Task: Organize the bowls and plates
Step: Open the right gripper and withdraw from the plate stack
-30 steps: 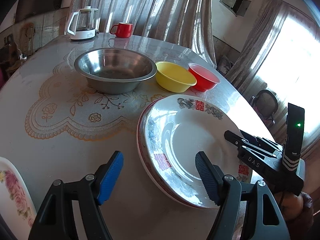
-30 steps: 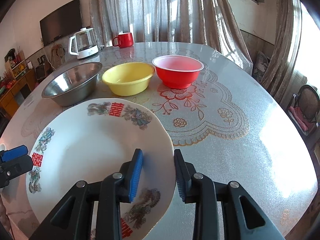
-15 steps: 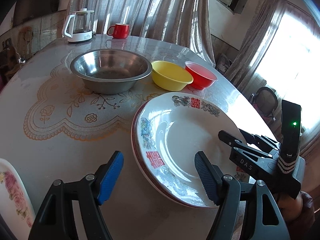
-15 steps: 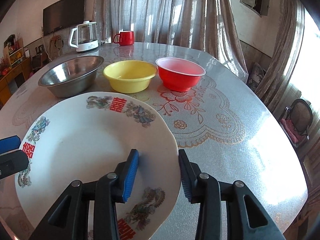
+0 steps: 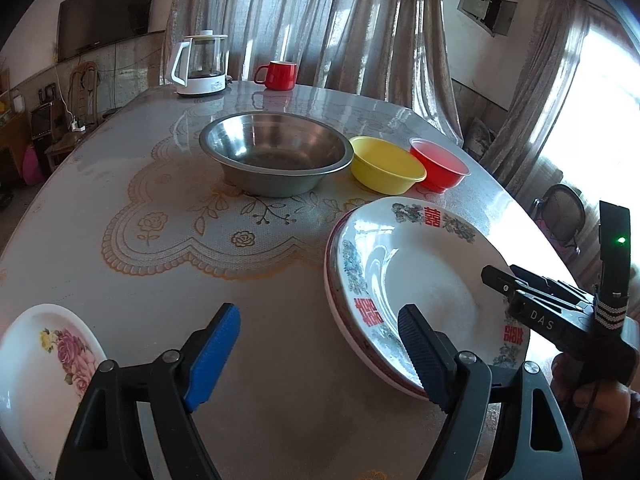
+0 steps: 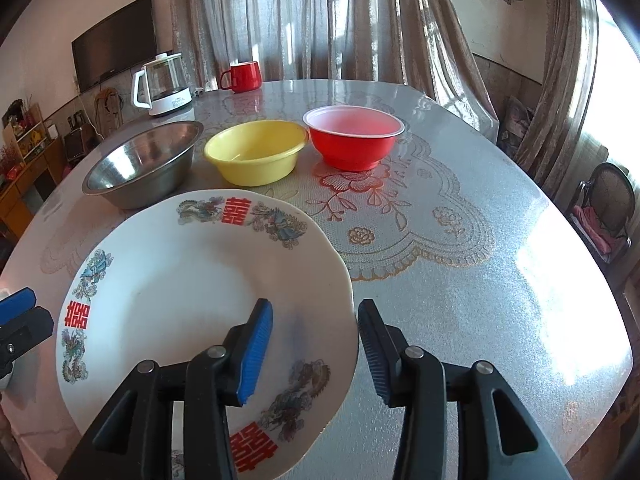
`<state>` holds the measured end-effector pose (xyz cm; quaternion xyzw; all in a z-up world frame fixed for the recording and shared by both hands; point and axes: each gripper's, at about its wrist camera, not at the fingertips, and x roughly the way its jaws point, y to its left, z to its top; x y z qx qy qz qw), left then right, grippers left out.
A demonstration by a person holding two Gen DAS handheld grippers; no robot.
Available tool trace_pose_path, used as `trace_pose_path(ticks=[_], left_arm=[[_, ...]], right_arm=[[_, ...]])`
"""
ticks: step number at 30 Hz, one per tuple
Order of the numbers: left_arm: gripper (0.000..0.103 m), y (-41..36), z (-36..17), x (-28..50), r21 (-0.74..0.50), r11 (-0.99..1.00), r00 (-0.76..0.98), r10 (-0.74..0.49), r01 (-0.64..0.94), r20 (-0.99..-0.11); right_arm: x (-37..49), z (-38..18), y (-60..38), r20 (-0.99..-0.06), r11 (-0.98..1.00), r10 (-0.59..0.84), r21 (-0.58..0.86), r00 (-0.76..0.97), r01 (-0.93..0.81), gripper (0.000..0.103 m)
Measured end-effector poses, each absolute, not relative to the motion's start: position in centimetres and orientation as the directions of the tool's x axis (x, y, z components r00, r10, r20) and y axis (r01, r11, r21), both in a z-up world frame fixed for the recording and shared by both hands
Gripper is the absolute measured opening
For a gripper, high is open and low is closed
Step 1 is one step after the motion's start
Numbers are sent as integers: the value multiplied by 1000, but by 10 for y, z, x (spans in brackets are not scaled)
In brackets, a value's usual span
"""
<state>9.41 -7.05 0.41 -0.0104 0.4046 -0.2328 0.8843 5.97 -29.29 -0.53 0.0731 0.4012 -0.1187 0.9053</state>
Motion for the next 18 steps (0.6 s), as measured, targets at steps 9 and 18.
trace_pose_path(ticks=[9,18], left_arm=[[82,-41,11,92,-221,911,597,-398,349,-697],[82,-17,14,91,-227,926,623,-371,300,-688]], right_arm=[[63,1,-296,-753,952,-132,86,645,295,54],[53,11,-305,-726,927,-199,77,658,366,54]])
